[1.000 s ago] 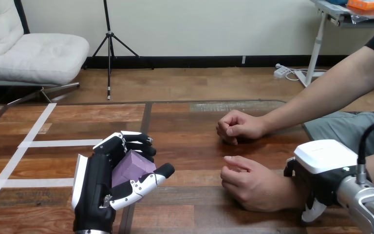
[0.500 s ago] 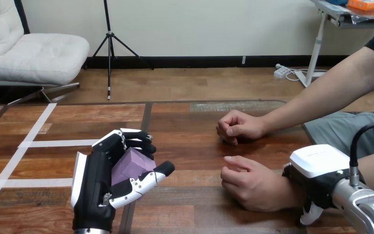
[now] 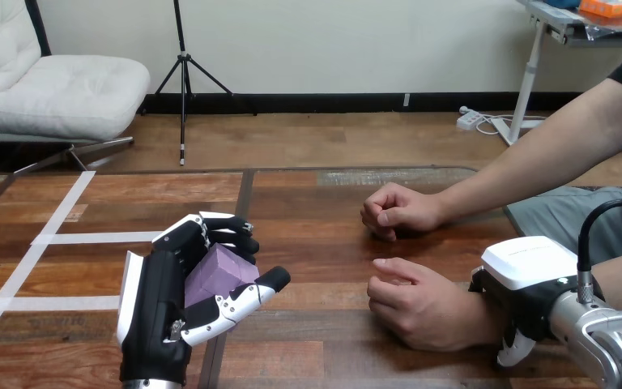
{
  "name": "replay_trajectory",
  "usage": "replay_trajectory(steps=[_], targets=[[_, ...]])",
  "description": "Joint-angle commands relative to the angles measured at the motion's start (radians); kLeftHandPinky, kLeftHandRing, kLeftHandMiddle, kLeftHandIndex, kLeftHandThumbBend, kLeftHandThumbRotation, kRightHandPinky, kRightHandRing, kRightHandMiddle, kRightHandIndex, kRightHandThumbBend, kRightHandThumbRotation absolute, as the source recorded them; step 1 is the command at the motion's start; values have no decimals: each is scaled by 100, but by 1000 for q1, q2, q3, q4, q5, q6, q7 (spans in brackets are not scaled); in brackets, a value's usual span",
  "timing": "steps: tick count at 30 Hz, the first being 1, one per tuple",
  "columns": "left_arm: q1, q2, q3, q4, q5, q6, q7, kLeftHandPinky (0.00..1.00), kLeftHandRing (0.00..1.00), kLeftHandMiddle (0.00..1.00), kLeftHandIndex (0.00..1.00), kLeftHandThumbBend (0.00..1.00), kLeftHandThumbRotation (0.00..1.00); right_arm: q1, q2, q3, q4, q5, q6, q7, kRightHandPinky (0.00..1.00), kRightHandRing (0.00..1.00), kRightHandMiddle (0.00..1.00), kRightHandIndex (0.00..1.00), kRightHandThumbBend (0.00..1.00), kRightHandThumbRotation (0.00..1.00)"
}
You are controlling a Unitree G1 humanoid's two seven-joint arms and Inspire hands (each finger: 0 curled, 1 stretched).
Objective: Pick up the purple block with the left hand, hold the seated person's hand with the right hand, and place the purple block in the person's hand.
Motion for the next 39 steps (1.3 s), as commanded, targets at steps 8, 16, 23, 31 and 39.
replay_trajectory(steps=[8, 16, 23, 31, 39], targets=[[-25, -2, 4, -56, -12, -8, -8, 38, 43, 50, 51, 75, 4, -60, 21, 10, 68, 13, 25, -35, 41, 51, 57, 65, 71, 0], [-25, -3, 6, -56, -14, -8, -10, 38, 43, 49, 51, 76, 4, -69, 22, 10, 95, 29, 22, -48, 34, 45, 53, 65, 70, 0], [-28, -3, 9, -54, -8, -12, -6, 38, 43, 49, 51, 76, 5, -71, 19, 6, 108, 41, 15, -69, 29, 39, 48, 64, 68, 0], [-29, -3, 10, -56, -10, -9, -7, 38, 43, 49, 51, 76, 5, -51, 8, -21, 83, 83, -4, -122, 27, 36, 45, 59, 69, 0], [-31, -4, 10, -55, -15, -6, -9, 38, 43, 49, 51, 76, 4, -41, 0, -41, 69, 126, -20, -166, 30, 39, 47, 58, 68, 0]])
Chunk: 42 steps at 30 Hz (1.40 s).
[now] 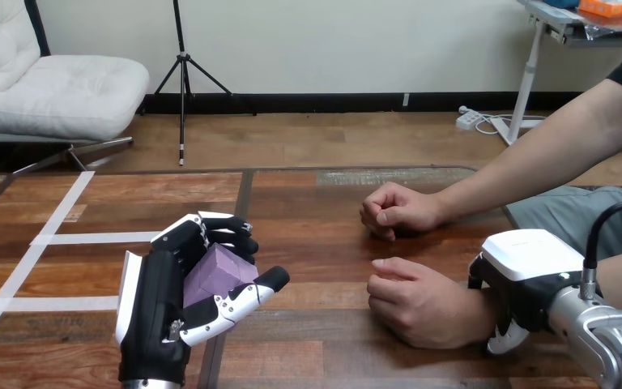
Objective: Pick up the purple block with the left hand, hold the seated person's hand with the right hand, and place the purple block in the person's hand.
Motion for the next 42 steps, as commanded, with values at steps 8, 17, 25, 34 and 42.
replay_trajectory(steps=[8, 17, 25, 34, 42], targets=[[-34, -8, 5, -52, -5, -1, 2, 38, 43, 49, 51, 76, 4, -3, -23, -55, -36, 54, -27, -71, 31, 41, 48, 57, 71, 0], [-36, -6, 4, -49, 2, -4, 2, 38, 43, 49, 51, 77, 3, 12, -14, -79, -70, 75, -28, -93, 33, 42, 49, 57, 75, 0], [-39, -7, 2, -45, 0, -7, 1, 38, 43, 49, 51, 76, 2, 25, -6, -95, -113, 74, -16, -104, 31, 40, 48, 53, 77, 0], [-42, -8, 0, -42, 3, -9, 1, 38, 43, 49, 51, 76, 1, 29, 1, -106, -157, 83, 9, -93, 26, 34, 43, 51, 78, 0], [-43, -11, -3, -42, 2, -7, 0, 38, 43, 49, 51, 76, 0, 32, -6, -111, -195, 89, 16, -91, 28, 36, 44, 51, 79, 0]])
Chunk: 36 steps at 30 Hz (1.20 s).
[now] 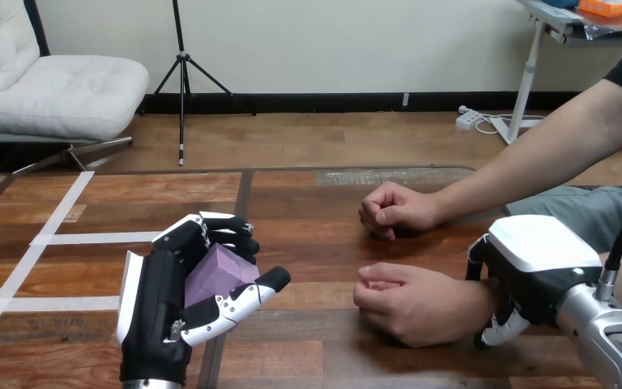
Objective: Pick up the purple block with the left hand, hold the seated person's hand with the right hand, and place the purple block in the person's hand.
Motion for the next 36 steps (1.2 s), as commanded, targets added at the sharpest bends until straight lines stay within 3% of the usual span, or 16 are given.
replay_trajectory(steps=[1, 22, 36], targets=[[-43, -8, -1, -42, 0, -9, -1, 38, 43, 49, 51, 76, 0, -36, -7, -58, -79, 22, 7, -17, 28, 37, 45, 51, 79, 0], [-54, -15, -10, -42, -21, -17, -26, 38, 44, 50, 51, 76, 0, -33, -3, -64, -166, 13, 34, 16, 33, 42, 50, 53, 77, 0], [-60, -26, -17, -48, -26, -16, -44, 38, 43, 49, 51, 76, 0, -27, 0, -72, -191, 24, -17, -21, 34, 43, 50, 54, 78, 0]])
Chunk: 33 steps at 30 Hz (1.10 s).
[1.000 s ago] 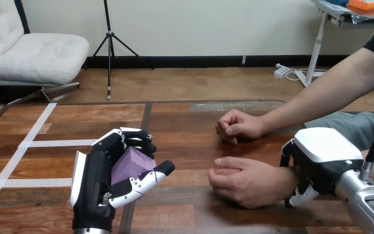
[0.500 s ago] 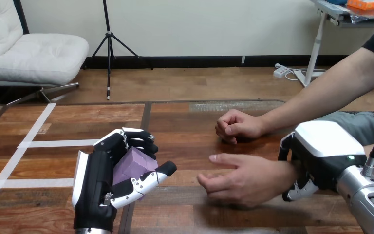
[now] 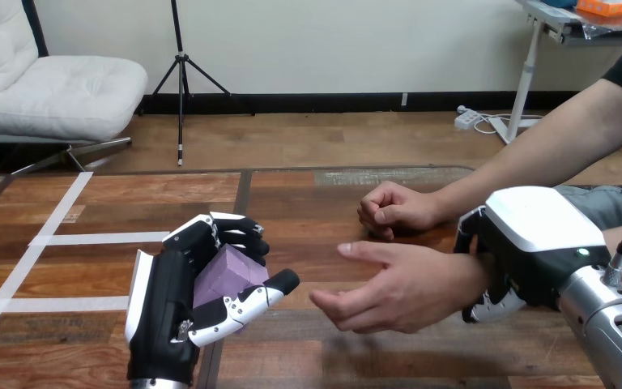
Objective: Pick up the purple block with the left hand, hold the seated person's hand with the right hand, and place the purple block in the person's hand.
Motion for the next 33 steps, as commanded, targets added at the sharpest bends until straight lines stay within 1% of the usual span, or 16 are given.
replay_trajectory(steps=[1, 13, 16, 22, 29, 33], targets=[[-58, -10, -8, -48, -15, -16, -7, 38, 43, 49, 51, 76, 0, -42, 1, -30, -41, 4, -17, -37, 34, 43, 50, 54, 78, 0], [-67, -16, -13, -46, -10, -24, -18, 37, 43, 49, 51, 76, 0, -49, 8, -19, -51, -18, -27, -41, 33, 41, 47, 52, 80, 0], [-66, -19, -17, -50, -19, -20, -25, 37, 43, 50, 51, 75, 0, -52, 7, -15, -49, -24, -34, -45, 33, 41, 47, 52, 80, 0], [-67, -29, -28, -56, -46, -20, -46, 37, 43, 49, 52, 77, 0, -60, 17, -8, -52, -26, -34, -36, 35, 42, 48, 52, 80, 0], [-71, -33, -31, -57, -49, -27, -59, 37, 42, 49, 52, 77, 0, -72, 21, 8, -54, -37, -35, -14, 38, 45, 50, 53, 78, 0], [-73, -38, -33, -57, -53, -29, -65, 37, 43, 49, 52, 77, 0, -76, 23, 16, -53, -42, -42, -12, 39, 45, 50, 53, 77, 0]])
